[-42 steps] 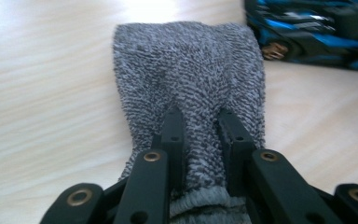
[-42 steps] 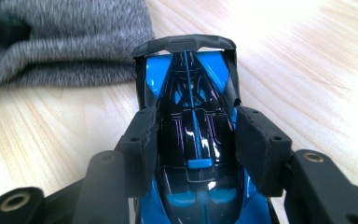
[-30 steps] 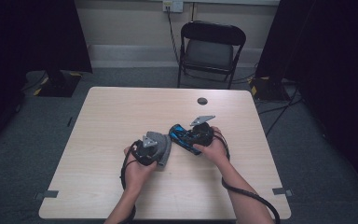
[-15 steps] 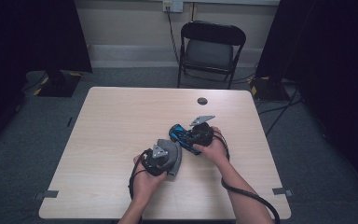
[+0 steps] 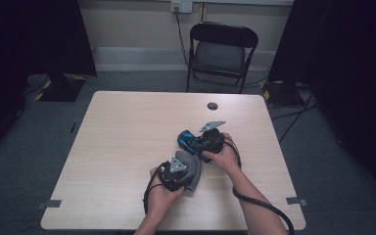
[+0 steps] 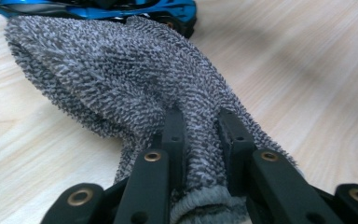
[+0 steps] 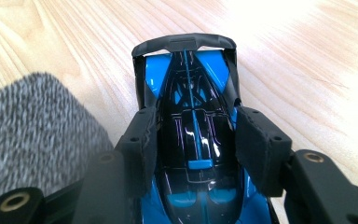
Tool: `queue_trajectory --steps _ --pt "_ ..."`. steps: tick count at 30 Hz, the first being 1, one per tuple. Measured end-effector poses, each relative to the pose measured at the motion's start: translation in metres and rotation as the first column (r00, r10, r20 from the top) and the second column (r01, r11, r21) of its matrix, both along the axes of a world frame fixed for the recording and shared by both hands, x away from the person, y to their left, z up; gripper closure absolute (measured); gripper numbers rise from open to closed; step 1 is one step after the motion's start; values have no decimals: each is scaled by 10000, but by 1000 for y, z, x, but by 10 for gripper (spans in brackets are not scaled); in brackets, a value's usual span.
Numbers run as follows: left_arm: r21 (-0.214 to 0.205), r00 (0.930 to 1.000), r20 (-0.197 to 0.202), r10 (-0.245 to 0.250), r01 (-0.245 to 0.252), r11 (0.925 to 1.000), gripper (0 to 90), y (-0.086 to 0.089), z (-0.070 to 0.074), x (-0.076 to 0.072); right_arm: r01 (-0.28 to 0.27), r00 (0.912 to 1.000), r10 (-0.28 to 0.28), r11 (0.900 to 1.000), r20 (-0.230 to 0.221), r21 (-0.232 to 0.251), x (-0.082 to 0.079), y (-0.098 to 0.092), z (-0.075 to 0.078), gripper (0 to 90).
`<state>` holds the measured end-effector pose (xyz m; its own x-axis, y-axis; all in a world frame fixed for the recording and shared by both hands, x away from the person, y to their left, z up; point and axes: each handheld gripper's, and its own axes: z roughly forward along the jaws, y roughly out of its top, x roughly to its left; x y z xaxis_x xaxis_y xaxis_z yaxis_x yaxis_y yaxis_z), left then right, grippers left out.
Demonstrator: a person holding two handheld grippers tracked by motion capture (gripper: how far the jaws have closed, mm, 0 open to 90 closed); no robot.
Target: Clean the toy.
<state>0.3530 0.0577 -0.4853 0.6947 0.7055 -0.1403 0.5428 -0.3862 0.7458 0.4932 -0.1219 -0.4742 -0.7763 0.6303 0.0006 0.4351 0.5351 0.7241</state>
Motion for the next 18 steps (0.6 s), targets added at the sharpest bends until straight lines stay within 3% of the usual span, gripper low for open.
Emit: queue_trajectory --steps 10,18 --pt "-159 9985 74 -542 543 9984 752 -12 -1 -10 18 10000 -18 10000 1 34 0 0 0 498" --pt "-398 9934 38 -1151 1151 9926 749 -25 -1 -17 5 10000 -5 10000 24 41 0 0 0 498"
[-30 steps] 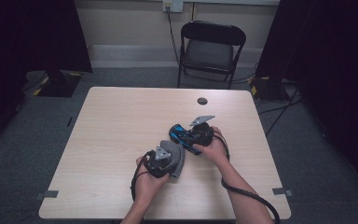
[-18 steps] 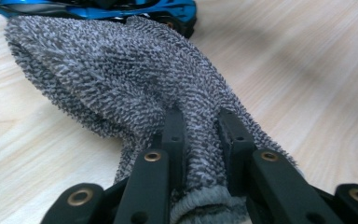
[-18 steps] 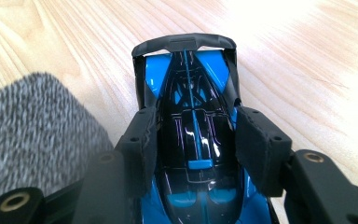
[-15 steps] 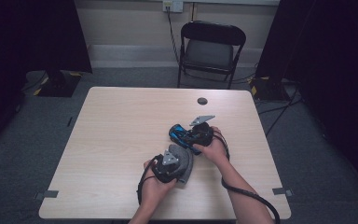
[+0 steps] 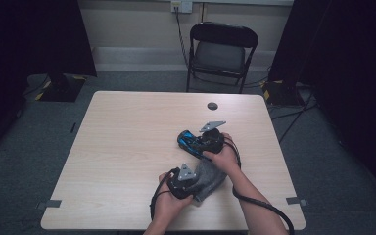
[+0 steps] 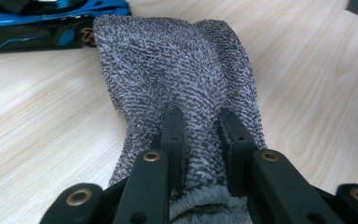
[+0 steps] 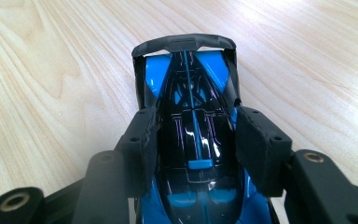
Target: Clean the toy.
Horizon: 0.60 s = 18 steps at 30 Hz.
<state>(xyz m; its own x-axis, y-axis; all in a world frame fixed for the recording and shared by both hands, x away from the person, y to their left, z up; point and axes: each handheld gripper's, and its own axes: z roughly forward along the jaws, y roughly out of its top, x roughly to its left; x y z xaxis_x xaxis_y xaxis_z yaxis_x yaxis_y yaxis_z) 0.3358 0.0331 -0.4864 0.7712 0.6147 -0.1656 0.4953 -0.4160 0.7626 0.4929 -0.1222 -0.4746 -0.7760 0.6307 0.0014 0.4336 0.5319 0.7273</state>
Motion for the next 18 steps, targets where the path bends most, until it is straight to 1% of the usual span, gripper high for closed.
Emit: queue_trajectory --steps 6,8,12,14,15,16,17,18 --pt "-105 9997 132 -183 184 9998 748 -5 1 -2 4 10000 -4 10000 -19 19 0 -1 0 497" --pt "-130 9996 152 -223 225 9997 748 -7 2 -3 0 10000 0 9999 0 110 0 -2 -1 496" --pt "-152 9992 302 -257 261 9995 748 -7 3 -3 -44 9996 40 9998 273 174 -2 -4 -1 475" --pt "-155 9990 357 -262 268 9995 748 -8 5 -2 -66 9992 44 9985 403 537 -3 -8 3 442" --pt "-170 9989 404 -246 253 9995 747 -8 5 -2 -47 9984 6 9975 574 710 -5 -14 8 432" --pt "-222 9988 446 -205 215 9995 747 -8 6 -2 -75 9977 28 9976 670 694 -6 -17 11 433" --pt "-222 9988 446 -205 215 9995 747 -8 6 -2 -75 9977 28 9976 670 694 -6 -17 11 433" --pt "-204 9986 491 -191 201 9996 747 -9 6 -1 -85 9972 24 9965 744 826 -7 -21 14 430"
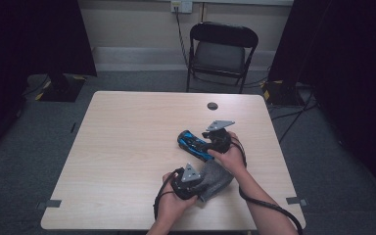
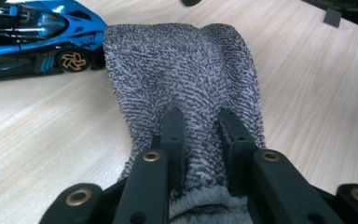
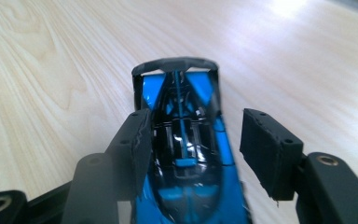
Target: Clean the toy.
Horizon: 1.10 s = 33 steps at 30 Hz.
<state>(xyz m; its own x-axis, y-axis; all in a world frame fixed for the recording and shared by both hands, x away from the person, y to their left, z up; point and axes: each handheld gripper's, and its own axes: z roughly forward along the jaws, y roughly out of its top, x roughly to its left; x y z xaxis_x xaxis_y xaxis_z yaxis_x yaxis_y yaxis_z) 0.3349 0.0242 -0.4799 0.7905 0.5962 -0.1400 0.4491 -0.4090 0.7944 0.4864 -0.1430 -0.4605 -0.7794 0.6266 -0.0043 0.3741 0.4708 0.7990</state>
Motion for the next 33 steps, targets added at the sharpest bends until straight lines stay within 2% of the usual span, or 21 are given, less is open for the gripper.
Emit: queue_trajectory --steps 1,3,4,7,11,14,17,18,23,29,31,32,33 --pt "-9 10000 17 4 -4 10000 747 -1 0 1 171 9998 -174 9994 92 302 -2 -11 7 419" --pt "20 10000 20 5 -5 10000 747 -4 -1 2 276 9995 -282 9989 154 384 -4 -17 11 414" --pt "14 10000 36 2 -2 10000 747 -6 -1 2 486 9983 -502 9973 284 544 -6 -28 16 407" --pt "8 10000 56 0 0 10000 747 -12 -1 4 652 9976 -667 9946 168 813 -9 -39 20 400" --pt "92 9999 110 -49 48 9999 746 -21 -1 8 912 9955 -931 9922 187 846 -17 -56 24 362" --pt "172 10000 93 -35 33 9998 746 -28 -1 13 1072 9940 -1088 9904 130 874 -22 -66 24 348" --pt "193 9999 111 -39 37 9998 746 -36 -1 18 1231 9918 -1199 9891 -432 806 -27 -76 18 328" --pt "252 9999 90 -80 78 9997 746 -38 -1 20 1269 9911 -1236 9893 -488 721 -30 -78 16 327" --pt "487 10000 43 13 -15 9988 746 -52 -4 31 1519 9879 -1496 9863 -397 637 -39 -92 11 310" --pt "589 10000 -21 -61 62 9982 738 -71 -5 38 2082 9778 -2058 9754 -398 726 -51 -114 9 306" --pt "515 9998 29 -180 178 9985 719 -79 -6 39 2176 9757 -2150 9734 -425 711 -55 -120 8 306" --pt "545 9996 46 -268 265 9982 665 -81 -5 38 2226 9745 -2202 9728 -435 641 -60 -124 6 308" --pt "561 9993 99 -361 355 9978 665 -82 -5 38 2226 9745 -2202 9728 -435 641 -60 -124 6 308"
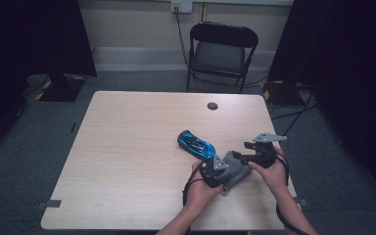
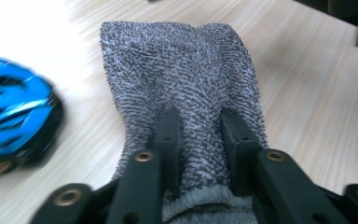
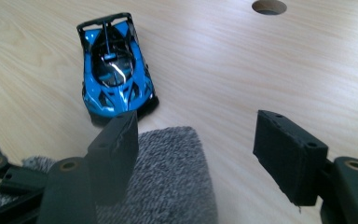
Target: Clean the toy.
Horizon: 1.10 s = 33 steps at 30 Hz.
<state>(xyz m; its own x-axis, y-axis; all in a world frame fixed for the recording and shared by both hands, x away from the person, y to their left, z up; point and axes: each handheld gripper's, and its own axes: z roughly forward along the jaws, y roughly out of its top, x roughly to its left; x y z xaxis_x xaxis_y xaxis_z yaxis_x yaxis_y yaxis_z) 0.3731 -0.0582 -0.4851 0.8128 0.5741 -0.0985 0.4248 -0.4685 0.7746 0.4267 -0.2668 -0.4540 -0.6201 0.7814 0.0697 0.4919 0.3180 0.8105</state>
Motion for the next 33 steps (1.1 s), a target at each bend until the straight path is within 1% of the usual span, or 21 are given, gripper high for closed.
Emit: queue_trajectory --steps 2,3,4,6,7,9,11,12,14,15,16,17,20,21,22,24,25,26,28,31,33 --pt "-87 9997 204 -114 116 9999 571 -1 1 -1 47 10000 -46 10000 -81 16 -5 -4 -3 309" --pt "-128 9994 289 -184 188 9997 476 1 3 -1 6 9998 -5 10000 -190 20 -9 -6 -6 313" --pt "-154 9993 304 -238 242 9996 476 2 4 -2 6 9998 -5 10000 -190 20 -9 -6 -6 313" --pt "-335 9990 342 -293 305 9990 398 9 10 -4 -28 9996 25 9999 -286 -127 -17 -7 -11 319" --pt "-388 9993 267 -257 268 9989 398 13 12 -5 -28 9996 25 9999 -286 -127 -17 -7 -11 319" --pt "-600 9994 283 -217 234 9979 364 23 19 -5 -62 9993 56 9998 -361 -168 -25 -9 -15 330" --pt "-565 9996 262 -143 158 9983 359 33 24 -4 -40 9993 34 9999 -370 -167 -27 -9 -16 336" --pt "-636 9997 242 -102 117 9979 377 37 27 -2 -37 9992 31 9999 -403 -151 -29 -10 -17 337" --pt "-483 9995 283 129 -115 9988 399 46 28 5 2 9991 -9 9999 -423 -155 -33 -12 -18 342" --pt "-512 9994 177 299 -289 9983 411 49 27 9 67 9989 -73 9999 -455 -126 -35 -13 -18 344" --pt "-458 9992 46 403 -401 9981 453 52 24 14 76 9989 -80 9999 -463 -82 -37 -15 -18 353" --pt "-265 9985 -3 545 -545 9982 466 54 22 17 38 9987 -42 10000 -503 -80 -42 -16 -16 357" --pt "139 9975 -365 605 -600 9981 507 54 13 22 -25 9989 15 9998 -476 -204 -45 -17 -15 366" --pt "299 9980 -466 427 -413 9987 510 51 8 23 -50 9987 37 9997 -501 -254 -47 -17 -15 366" --pt "295 9979 -579 288 -272 9992 556 48 5 21 -74 9983 54 9994 -578 -332 -47 -18 -17 367" --pt "274 9979 -640 -7 24 9996 559 42 2 16 -97 9981 76 9994 -616 -340 -46 -18 -18 367" --pt "271 9970 -751 -197 218 9994 576 37 1 12 -87 9975 57 9990 -698 -436 -45 -17 -20 368" --pt "237 9966 -774 -295 314 9992 583 34 1 10 -69 9969 13 9975 -788 -705 -40 -18 -24 367" --pt "131 9940 -915 -598 613 9980 594 27 1 3 -56 9966 -6 9972 -820 -746 -38 -18 -25 367" --pt "-21 9892 -885 -1165 1168 9932 602 13 2 -6 147 9957 -225 9961 -899 -869 -25 -21 -29 367" --pt "-127 9889 -784 -1265 1259 9920 574 7 3 -8 495 9934 -582 9949 -984 -882 -16 -22 -29 362"
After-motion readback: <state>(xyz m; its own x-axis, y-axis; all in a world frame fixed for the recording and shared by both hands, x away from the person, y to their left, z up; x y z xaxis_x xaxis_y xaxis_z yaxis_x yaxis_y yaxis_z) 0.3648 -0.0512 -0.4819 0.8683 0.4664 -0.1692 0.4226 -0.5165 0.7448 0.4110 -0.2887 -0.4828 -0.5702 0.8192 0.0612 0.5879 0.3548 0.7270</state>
